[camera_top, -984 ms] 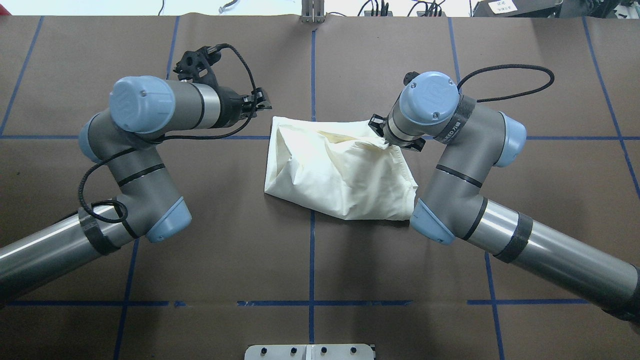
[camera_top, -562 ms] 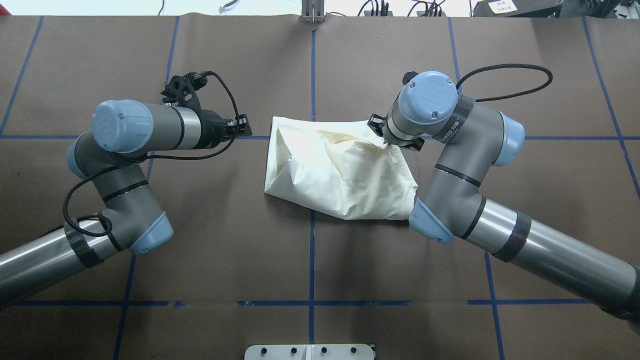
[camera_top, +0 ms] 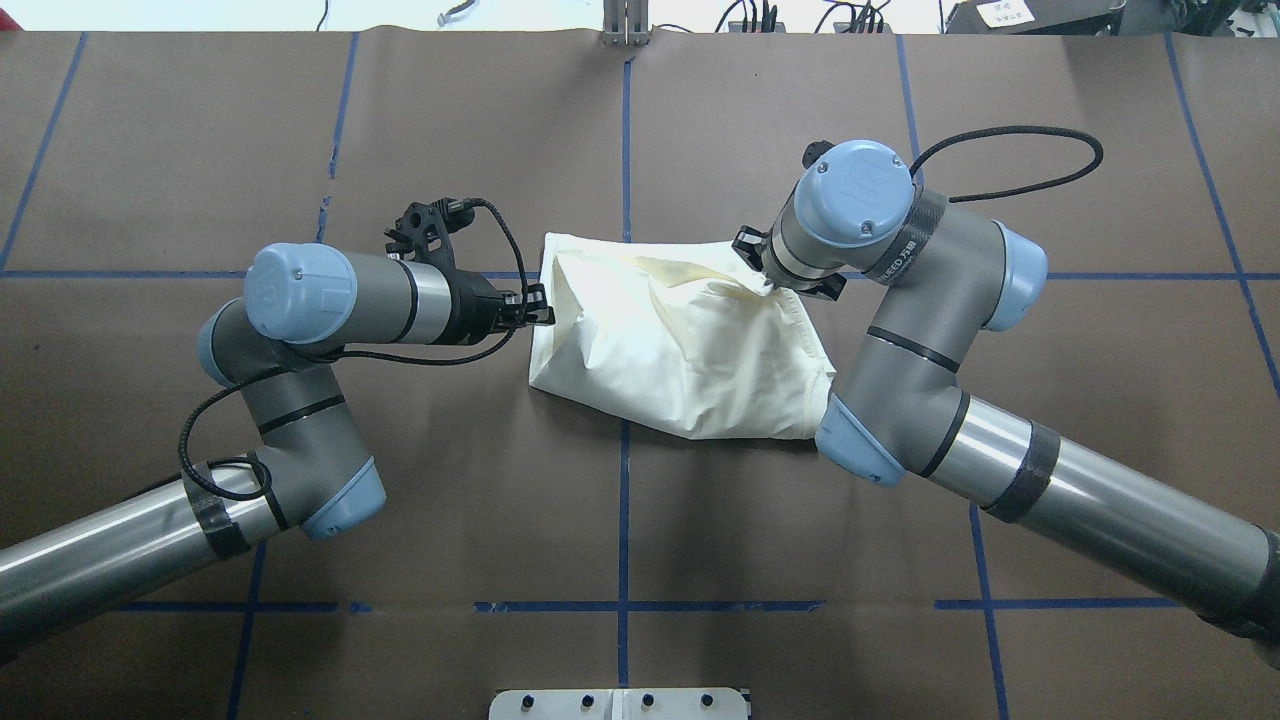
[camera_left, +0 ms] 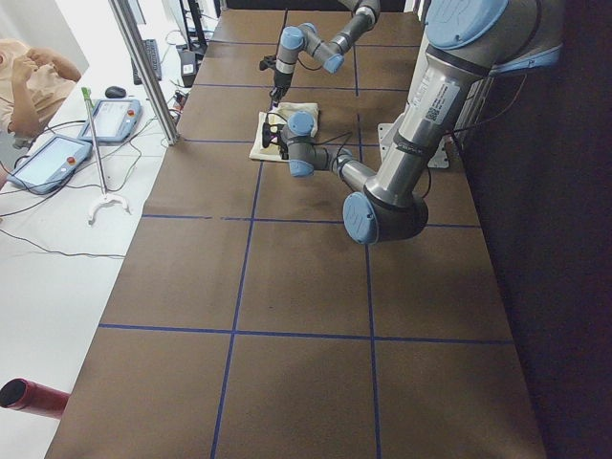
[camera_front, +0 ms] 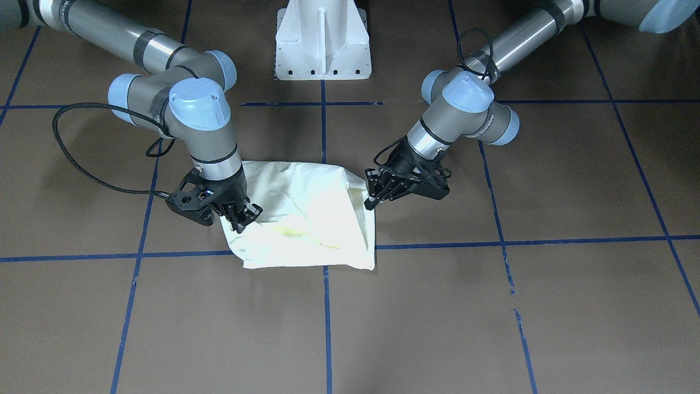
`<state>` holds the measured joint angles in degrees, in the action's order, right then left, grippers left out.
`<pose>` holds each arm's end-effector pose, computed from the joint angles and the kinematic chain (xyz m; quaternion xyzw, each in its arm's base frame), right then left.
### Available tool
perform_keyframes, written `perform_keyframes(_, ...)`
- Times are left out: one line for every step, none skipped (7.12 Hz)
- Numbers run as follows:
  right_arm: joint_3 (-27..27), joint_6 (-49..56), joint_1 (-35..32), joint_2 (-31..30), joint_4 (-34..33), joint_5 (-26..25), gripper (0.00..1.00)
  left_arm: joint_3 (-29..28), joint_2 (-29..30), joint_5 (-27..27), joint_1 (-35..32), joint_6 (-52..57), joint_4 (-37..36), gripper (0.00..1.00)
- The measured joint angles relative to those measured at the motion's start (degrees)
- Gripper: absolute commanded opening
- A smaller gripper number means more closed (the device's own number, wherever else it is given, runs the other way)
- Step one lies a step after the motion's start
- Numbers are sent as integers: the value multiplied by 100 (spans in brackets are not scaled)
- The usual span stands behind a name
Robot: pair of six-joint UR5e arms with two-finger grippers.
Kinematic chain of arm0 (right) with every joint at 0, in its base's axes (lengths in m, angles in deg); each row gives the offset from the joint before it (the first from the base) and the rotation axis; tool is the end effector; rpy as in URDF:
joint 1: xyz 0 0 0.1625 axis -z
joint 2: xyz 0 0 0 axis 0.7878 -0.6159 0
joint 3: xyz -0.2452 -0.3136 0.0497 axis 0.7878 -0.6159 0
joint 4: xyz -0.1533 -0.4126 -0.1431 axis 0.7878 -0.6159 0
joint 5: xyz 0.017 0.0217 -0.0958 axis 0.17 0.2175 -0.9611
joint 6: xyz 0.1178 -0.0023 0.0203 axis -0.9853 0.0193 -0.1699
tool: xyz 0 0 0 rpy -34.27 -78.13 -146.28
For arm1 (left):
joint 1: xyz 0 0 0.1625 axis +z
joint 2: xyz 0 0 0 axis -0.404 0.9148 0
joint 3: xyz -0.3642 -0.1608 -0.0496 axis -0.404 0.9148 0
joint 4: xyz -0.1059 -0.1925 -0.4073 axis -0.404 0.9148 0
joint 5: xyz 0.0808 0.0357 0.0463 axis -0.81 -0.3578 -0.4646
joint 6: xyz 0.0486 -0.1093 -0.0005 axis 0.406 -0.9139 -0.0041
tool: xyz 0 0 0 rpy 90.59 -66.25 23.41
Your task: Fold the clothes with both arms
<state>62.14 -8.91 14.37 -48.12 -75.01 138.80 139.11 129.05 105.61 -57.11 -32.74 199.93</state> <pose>-0.5300 -0.5484 0.2640 0.0306 -0.3898 0.2845 0.8753 0.5757 -0.4995 0.2623 0.1180 0.6369 -0.0959 0.7558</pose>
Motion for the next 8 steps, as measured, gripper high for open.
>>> perform_keyframes(4,-11,0,28,2,0,0,-21,3,180,91,5,196,0)
perform_keyframes(9,-11,-3,38,3,0,0,-31,-15,481,137,12,380,0)
perform_keyframes(11,-5,-6,38,3,0,0,-79,-56,848,160,19,656,0)
perform_keyframes(10,-2,-7,39,1,0,0,-204,-111,1230,175,81,951,0)
perform_keyframes(5,1,-11,39,-3,-2,0,-326,-193,1477,193,244,1184,0)
perform_keyframes(-1,6,-17,37,-5,-6,0,-368,-250,1651,202,377,1282,0)
perform_keyframes(-11,12,-30,33,-5,-8,0,-363,-313,1893,201,431,1326,0)
perform_keyframes(-19,17,-45,31,-6,-9,0,-314,-401,2144,183,448,1354,0)
